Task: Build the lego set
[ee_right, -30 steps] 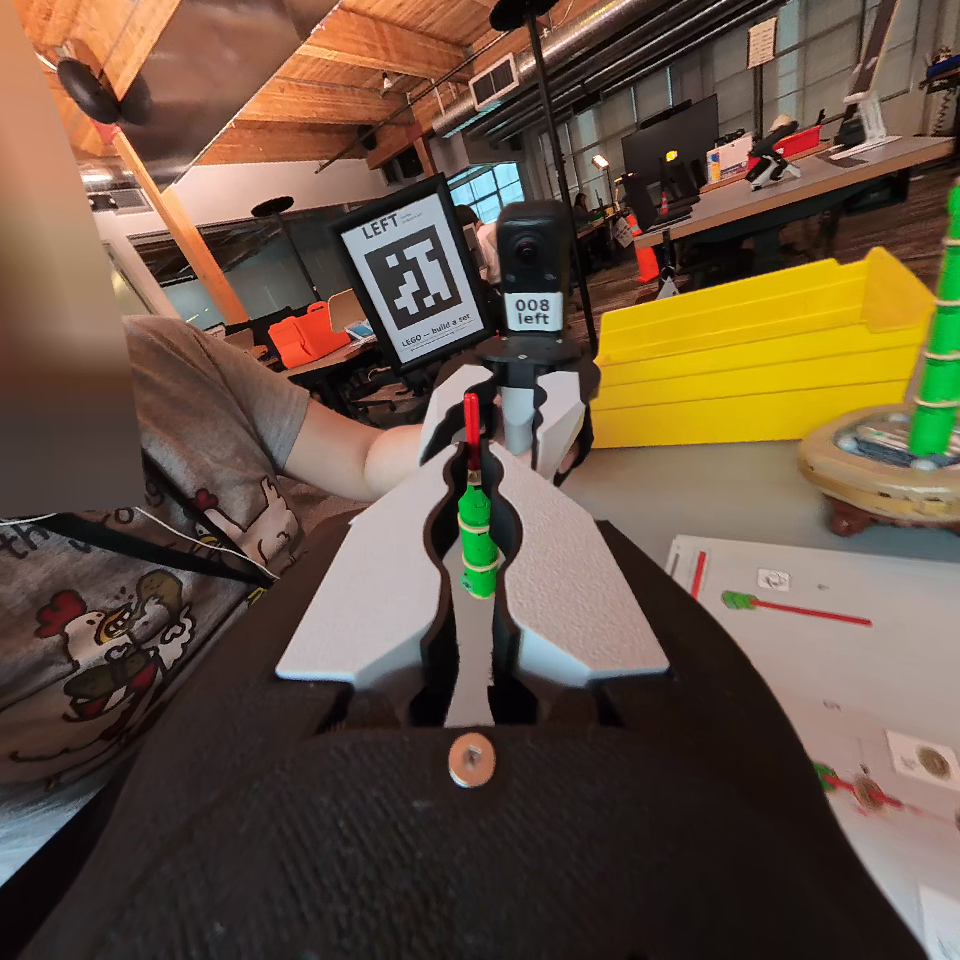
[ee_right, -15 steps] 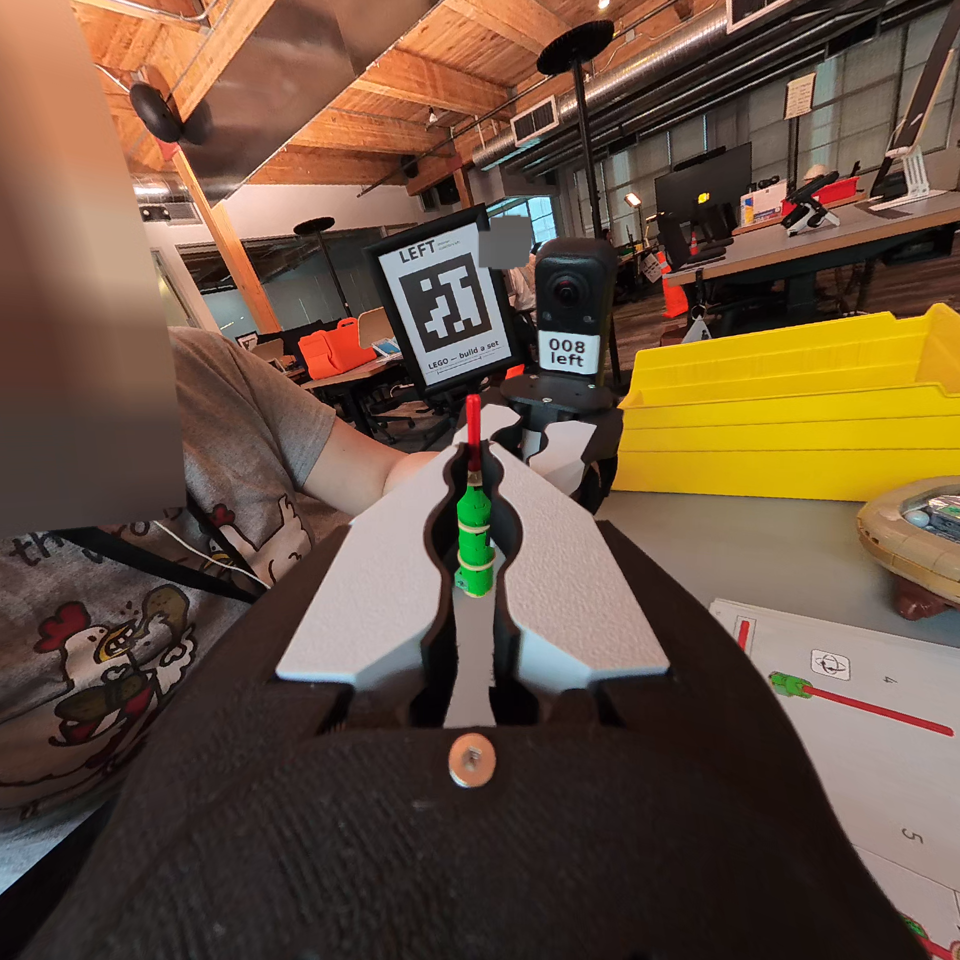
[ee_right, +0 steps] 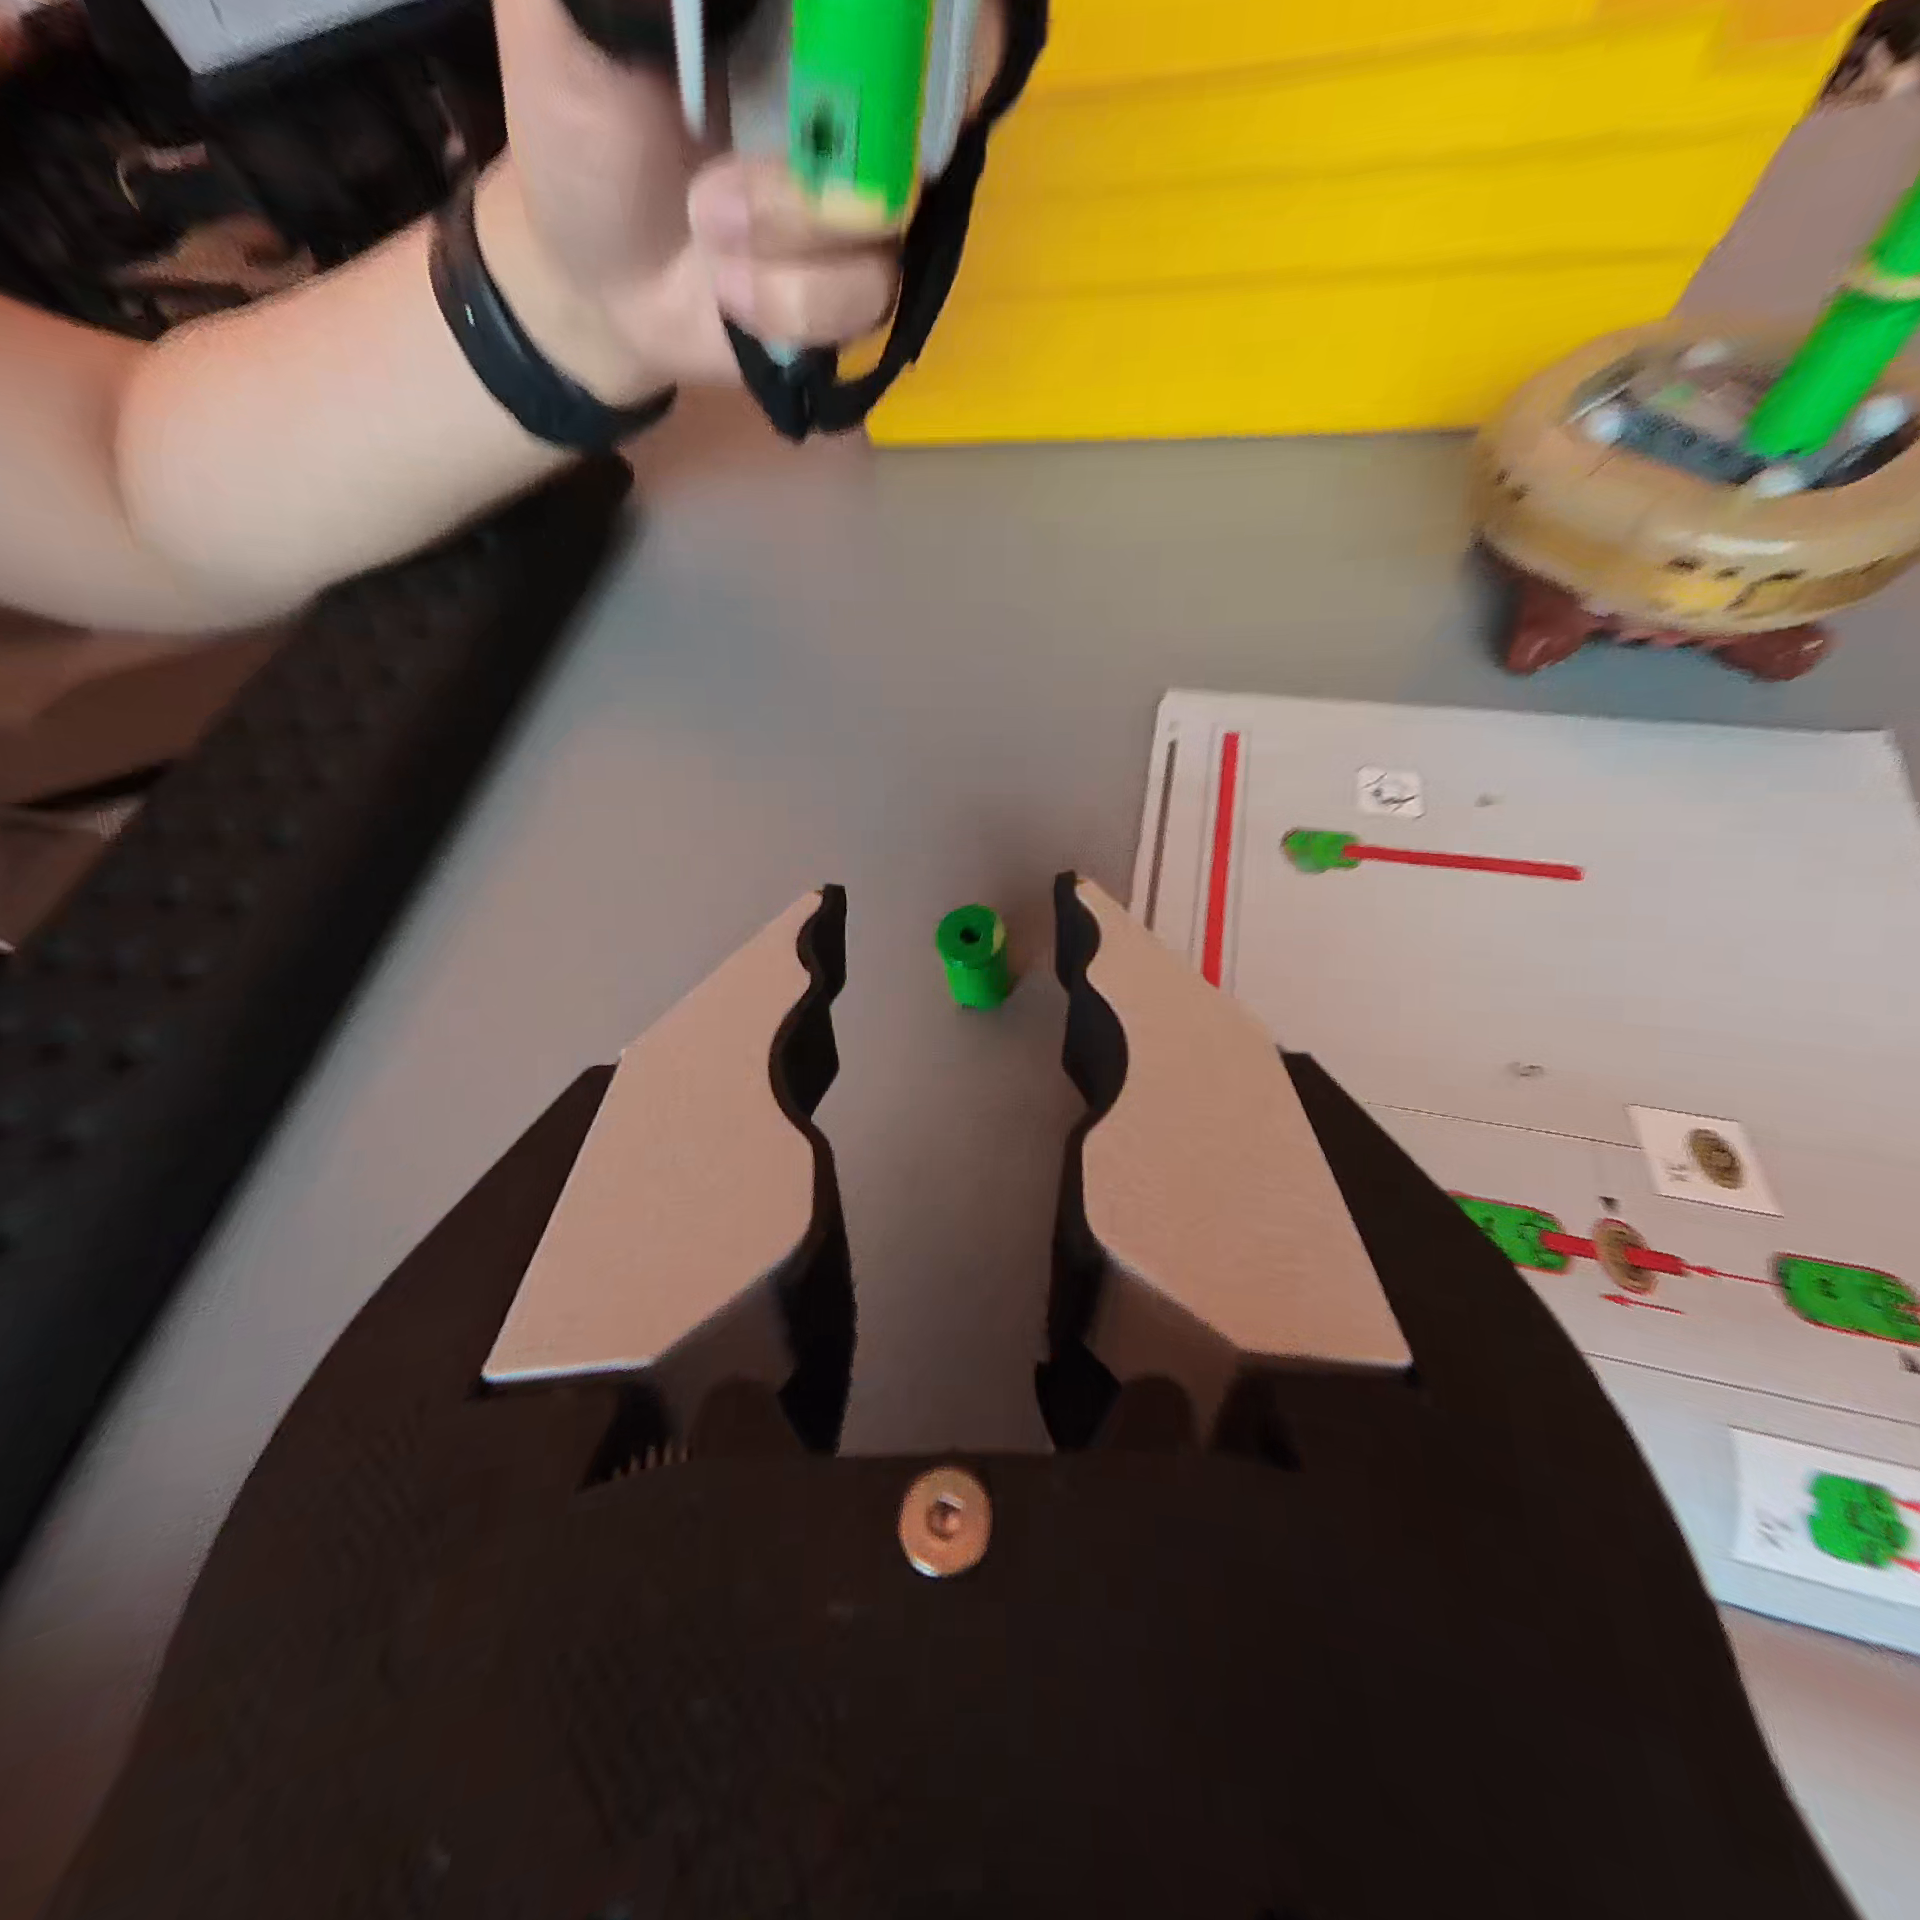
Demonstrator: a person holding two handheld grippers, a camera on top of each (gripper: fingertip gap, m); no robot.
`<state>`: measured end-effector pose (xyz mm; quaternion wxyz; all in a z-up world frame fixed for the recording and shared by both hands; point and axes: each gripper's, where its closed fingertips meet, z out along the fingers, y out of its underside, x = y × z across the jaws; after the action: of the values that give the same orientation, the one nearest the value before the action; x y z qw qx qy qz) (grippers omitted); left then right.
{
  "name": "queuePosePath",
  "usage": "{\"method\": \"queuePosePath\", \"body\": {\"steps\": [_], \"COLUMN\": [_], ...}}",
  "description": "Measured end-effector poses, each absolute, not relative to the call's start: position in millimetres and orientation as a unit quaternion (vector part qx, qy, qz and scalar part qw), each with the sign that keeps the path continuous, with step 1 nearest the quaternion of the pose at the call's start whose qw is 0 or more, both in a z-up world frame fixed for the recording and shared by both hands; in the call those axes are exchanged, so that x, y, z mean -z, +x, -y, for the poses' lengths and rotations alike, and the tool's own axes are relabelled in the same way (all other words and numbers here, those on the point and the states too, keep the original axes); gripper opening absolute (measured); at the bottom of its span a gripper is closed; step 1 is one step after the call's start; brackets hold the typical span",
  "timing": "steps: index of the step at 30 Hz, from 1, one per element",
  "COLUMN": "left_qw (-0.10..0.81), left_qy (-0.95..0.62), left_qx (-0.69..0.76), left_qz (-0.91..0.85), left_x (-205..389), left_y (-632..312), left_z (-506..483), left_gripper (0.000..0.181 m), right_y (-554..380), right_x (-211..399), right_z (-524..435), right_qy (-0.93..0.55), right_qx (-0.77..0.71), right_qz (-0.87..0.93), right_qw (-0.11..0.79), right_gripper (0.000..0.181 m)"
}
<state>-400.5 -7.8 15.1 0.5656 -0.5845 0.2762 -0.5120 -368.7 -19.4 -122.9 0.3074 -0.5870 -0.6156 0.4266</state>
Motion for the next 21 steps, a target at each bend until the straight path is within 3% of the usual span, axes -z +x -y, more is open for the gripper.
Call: {"method": "queuePosePath", "body": {"steps": [8, 10, 14, 17, 18, 21], "left_qw": [0.565, 0.565, 0.556, 0.539, 0.532, 0.516], "left_qy": [-0.582, -0.582, -0.586, -0.598, -0.601, -0.604], "left_qx": [0.513, 0.512, 0.519, 0.529, 0.533, 0.545], "left_qz": [-0.281, -0.283, -0.280, -0.269, -0.268, -0.269], "left_x": [-16, -17, -15, -11, -10, -7], "left_y": [-399, -399, -399, -397, -395, -390], "left_z": [10, 11, 11, 8, 8, 11], "left_gripper": [0.015, 0.015, 0.015, 0.015, 0.015, 0.015], "right_y": [-374, -375, -360, -312, -297, -268], "right_x": [158, 162, 134, 49, 29, 17], "right_z": [23, 21, -8, -64, -68, -66], "right_qy": [-0.623, -0.627, -0.597, -0.558, -0.553, -0.584], "right_qx": [-0.386, -0.366, -0.274, -0.141, -0.137, -0.189], "right_qz": [0.628, 0.635, 0.659, 0.600, 0.580, 0.560], "right_qw": [0.261, 0.264, 0.366, 0.555, 0.582, 0.557], "right_gripper": [0.029, 0.015, 0.014, 0.015, 0.014, 0.015]}}
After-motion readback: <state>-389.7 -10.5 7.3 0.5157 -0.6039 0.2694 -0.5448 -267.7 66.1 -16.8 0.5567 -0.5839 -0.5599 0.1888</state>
